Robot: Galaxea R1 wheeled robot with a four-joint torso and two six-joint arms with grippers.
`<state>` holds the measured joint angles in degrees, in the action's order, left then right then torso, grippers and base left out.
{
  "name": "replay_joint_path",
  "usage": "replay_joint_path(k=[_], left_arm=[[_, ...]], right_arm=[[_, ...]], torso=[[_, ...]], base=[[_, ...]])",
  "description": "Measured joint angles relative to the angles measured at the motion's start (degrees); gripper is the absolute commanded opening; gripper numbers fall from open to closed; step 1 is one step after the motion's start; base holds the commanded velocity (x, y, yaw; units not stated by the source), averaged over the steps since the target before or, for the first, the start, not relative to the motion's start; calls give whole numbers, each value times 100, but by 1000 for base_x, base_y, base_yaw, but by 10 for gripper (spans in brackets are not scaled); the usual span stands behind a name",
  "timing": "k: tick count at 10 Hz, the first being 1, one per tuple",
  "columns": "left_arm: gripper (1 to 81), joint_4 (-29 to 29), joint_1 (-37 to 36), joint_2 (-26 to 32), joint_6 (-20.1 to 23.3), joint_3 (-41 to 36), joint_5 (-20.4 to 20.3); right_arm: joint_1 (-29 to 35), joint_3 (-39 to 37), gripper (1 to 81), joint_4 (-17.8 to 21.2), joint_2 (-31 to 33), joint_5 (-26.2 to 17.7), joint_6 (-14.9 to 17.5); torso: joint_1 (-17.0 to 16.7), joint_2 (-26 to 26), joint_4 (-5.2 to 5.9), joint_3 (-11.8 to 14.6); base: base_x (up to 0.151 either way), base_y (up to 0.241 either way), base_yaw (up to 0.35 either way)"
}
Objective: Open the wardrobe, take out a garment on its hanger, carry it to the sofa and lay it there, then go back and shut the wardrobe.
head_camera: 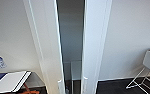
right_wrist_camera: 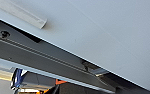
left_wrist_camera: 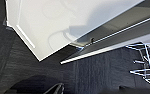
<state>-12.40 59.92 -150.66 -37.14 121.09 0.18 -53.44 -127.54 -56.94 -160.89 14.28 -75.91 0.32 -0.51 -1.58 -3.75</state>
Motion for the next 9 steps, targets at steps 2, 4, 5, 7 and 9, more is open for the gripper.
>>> replay_joint_path(k=[2, 4, 5, 7, 9], left_arm=[[811, -438, 502, -249, 5, 258, 108], [811, -931, 839, -319, 2, 739, 202], [811, -1285, 974, -394, 7, 890, 166], [811, -1838, 1552, -686, 7, 1169, 94], [811, -2244, 2068, -1039, 16, 1786, -5]], right_arm=[[-168, -138, 811, -317, -199, -343, -2], [-733, -256, 811, -555, -102, -806, 0], [-1034, -324, 811, -680, -33, -935, 0], [-1642, -567, 811, -953, -7, -1037, 22], [-2285, -1185, 811, -1154, -232, -1070, 44]], torso=[[0, 0, 0, 0], [0, 0, 0, 0], [0, 0, 0, 0], [0, 0, 0, 2], [-5, -2, 0, 2]], base=[[0, 0, 0], [0, 0, 0], [0, 0, 0], [0, 0, 0], [0, 0, 0]])
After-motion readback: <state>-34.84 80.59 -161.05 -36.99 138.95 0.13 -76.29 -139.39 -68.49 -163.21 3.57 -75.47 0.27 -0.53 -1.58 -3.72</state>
